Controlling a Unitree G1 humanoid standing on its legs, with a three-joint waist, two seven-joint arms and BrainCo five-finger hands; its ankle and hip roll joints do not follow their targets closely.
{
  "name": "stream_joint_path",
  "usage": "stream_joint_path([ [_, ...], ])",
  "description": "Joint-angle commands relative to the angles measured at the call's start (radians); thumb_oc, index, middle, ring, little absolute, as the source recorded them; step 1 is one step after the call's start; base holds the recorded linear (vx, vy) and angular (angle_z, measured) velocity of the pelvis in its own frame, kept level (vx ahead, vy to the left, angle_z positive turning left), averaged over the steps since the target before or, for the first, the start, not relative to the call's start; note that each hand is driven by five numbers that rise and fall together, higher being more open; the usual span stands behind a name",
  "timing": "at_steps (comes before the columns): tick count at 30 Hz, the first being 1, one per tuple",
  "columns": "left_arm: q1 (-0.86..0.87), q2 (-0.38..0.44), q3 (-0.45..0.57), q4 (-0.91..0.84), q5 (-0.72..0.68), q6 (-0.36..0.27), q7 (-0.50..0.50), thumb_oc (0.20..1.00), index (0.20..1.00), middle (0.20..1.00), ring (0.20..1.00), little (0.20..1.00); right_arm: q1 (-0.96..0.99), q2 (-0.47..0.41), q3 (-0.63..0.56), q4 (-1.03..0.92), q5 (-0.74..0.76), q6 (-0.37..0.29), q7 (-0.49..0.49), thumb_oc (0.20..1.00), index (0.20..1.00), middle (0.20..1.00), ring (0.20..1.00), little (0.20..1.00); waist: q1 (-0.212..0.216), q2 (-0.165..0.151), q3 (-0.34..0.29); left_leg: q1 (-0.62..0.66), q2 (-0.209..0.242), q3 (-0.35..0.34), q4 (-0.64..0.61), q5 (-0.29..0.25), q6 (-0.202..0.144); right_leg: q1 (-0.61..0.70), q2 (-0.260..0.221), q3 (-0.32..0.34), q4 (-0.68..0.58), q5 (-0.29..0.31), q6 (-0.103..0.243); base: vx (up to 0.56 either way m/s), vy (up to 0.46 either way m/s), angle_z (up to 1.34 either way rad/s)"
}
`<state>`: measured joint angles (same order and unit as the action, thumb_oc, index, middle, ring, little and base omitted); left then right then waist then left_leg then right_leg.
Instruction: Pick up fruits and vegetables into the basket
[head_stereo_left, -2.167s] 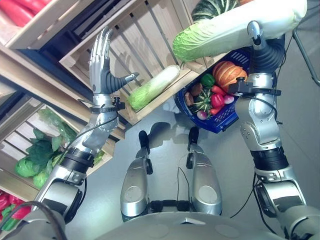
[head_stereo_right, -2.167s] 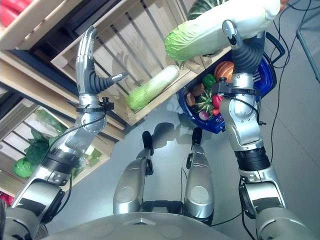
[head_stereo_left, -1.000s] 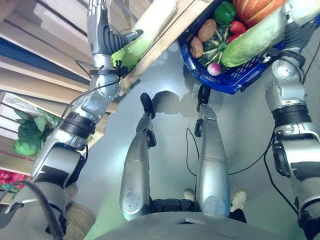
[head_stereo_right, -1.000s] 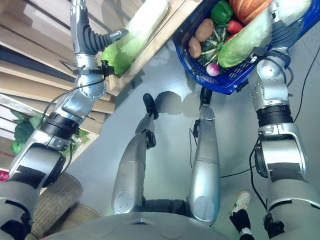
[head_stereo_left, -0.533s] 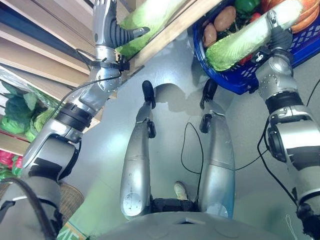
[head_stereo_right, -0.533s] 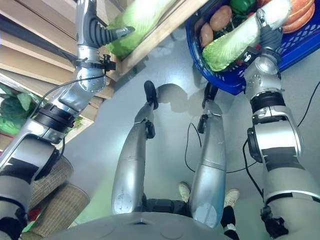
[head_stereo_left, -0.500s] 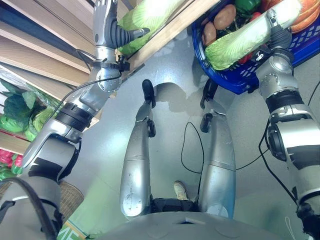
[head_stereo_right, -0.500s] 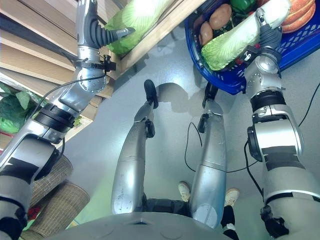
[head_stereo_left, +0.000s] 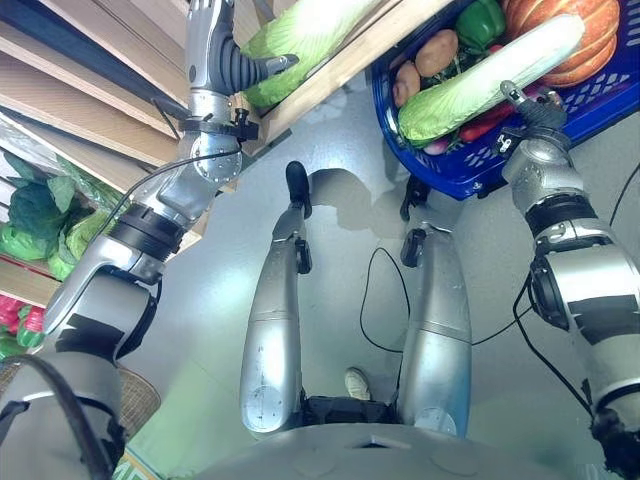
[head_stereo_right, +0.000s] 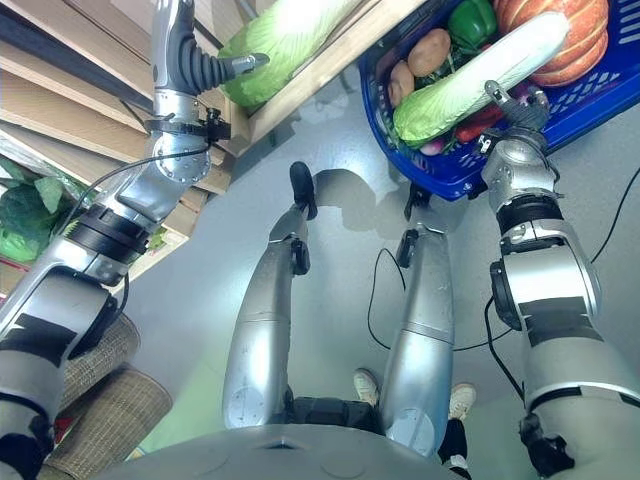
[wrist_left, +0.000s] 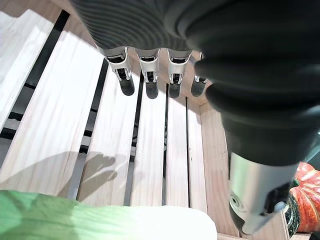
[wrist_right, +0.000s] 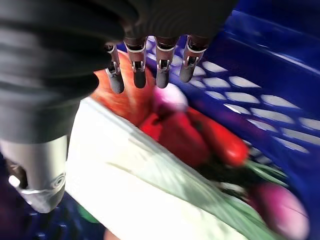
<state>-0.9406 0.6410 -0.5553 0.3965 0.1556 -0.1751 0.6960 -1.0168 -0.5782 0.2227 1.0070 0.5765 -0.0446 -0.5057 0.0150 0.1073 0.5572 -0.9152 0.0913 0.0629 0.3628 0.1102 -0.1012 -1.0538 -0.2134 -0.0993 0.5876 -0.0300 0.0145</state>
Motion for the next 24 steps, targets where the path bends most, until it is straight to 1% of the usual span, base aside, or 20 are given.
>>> stream_joint_path([
  [1,0.057,0.014,0.045,-0.034,-0.008,0.017,0.010,1.000,1.000,1.000,1.000,1.000,0.102,-0.044,0.023,-0.146,-0.136,-0.056,-0.198,1.000,1.000,1.000,1.000,1.000,-0.044,0.021,-0.037,-0.004,0.016,0.011,0.105,-0.089,0.008,0.072,0.039,0.029,-0.043,0.025,0.081,0.00,0.068,-0.04],
  [3,0.088,0.011,0.058,-0.039,-0.020,0.038,-0.004,1.000,1.000,1.000,1.000,1.000,0.179,-0.043,-0.002,-0.241,-0.200,-0.066,-0.278,1.000,1.000,1.000,1.000,1.000,-0.060,0.013,-0.037,0.011,0.020,0.016,0.098,-0.090,0.005,0.085,0.042,0.034,-0.051,0.028,0.083,0.01,0.069,-0.05],
  [7,0.148,0.003,0.082,-0.053,-0.018,0.095,-0.026,1.000,1.000,1.000,1.000,1.000,0.328,-0.046,-0.064,-0.415,-0.329,-0.077,-0.371,1.000,1.000,1.000,1.000,1.000,-0.090,-0.002,-0.037,0.048,0.026,0.028,0.081,-0.090,0.003,0.117,0.042,0.040,-0.078,0.036,0.091,0.01,0.064,-0.11],
  [11,0.196,-0.007,0.118,-0.056,-0.019,0.156,-0.071,1.000,1.000,1.000,1.000,1.000,0.448,-0.041,-0.117,-0.591,-0.427,-0.093,-0.388,1.000,1.000,1.000,1.000,1.000,-0.120,-0.016,-0.037,0.088,0.032,0.047,0.060,-0.089,-0.001,0.151,0.038,0.045,-0.107,0.046,0.098,0.01,0.053,-0.08],
  [14,0.223,-0.007,0.139,-0.047,-0.042,0.188,-0.113,1.000,1.000,1.000,1.000,1.000,0.518,-0.031,-0.136,-0.747,-0.505,-0.112,-0.328,1.000,1.000,1.000,1.000,1.000,-0.147,-0.024,-0.037,0.124,0.036,0.064,0.046,-0.087,-0.006,0.179,0.038,0.054,-0.124,0.051,0.101,0.02,0.076,-0.10],
  [16,0.232,-0.008,0.149,-0.049,-0.044,0.198,-0.118,1.000,1.000,1.000,1.000,1.000,0.539,-0.029,-0.137,-0.800,-0.532,-0.116,-0.296,1.000,1.000,1.000,1.000,1.000,-0.156,-0.025,-0.037,0.137,0.036,0.071,0.039,-0.085,-0.007,0.189,0.038,0.058,-0.130,0.053,0.102,0.02,0.071,-0.11],
  [18,0.251,-0.010,0.166,-0.039,-0.053,0.221,-0.153,1.000,1.000,1.000,1.000,1.000,0.572,-0.033,-0.134,-0.862,-0.576,-0.137,-0.244,1.000,1.000,1.000,1.000,1.000,-0.168,-0.026,-0.037,0.161,0.038,0.084,0.029,-0.082,-0.011,0.206,0.034,0.062,-0.136,0.051,0.102,0.03,0.098,-0.14],
  [19,0.254,-0.010,0.167,-0.031,-0.065,0.246,-0.177,1.000,1.000,1.000,1.000,1.000,0.580,-0.033,-0.133,-0.879,-0.586,-0.146,-0.219,1.000,1.000,1.000,1.000,1.000,-0.173,-0.026,-0.037,0.170,0.038,0.089,0.025,-0.082,-0.012,0.212,0.033,0.063,-0.138,0.051,0.103,0.03,0.099,-0.18],
  [21,0.265,-0.015,0.169,-0.011,-0.082,0.266,-0.201,1.000,1.000,1.000,1.000,1.000,0.596,-0.035,-0.128,-0.920,-0.598,-0.144,-0.181,1.000,1.000,1.000,1.000,1.000,-0.183,-0.025,-0.037,0.184,0.039,0.096,0.022,-0.078,-0.015,0.221,0.033,0.068,-0.141,0.052,0.103,0.03,0.096,-0.12],
  [22,0.277,-0.018,0.172,-0.003,-0.105,0.290,-0.215,1.000,1.000,1.000,1.000,1.000,0.610,-0.044,-0.132,-0.954,-0.603,-0.141,-0.150,1.000,1.000,1.000,1.000,1.000,-0.189,-0.024,-0.037,0.197,0.040,0.102,0.017,-0.077,-0.016,0.230,0.030,0.071,-0.144,0.051,0.103,0.04,0.111,-0.06],
  [24,0.285,-0.030,0.174,0.032,-0.122,0.295,-0.221,1.000,1.000,1.000,1.000,1.000,0.619,-0.059,-0.131,-0.982,-0.599,-0.144,-0.113,1.000,1.000,1.000,1.000,1.000,-0.200,-0.022,-0.037,0.214,0.042,0.113,0.010,-0.074,-0.019,0.241,0.029,0.077,-0.148,0.049,0.103,0.03,0.108,-0.12],
])
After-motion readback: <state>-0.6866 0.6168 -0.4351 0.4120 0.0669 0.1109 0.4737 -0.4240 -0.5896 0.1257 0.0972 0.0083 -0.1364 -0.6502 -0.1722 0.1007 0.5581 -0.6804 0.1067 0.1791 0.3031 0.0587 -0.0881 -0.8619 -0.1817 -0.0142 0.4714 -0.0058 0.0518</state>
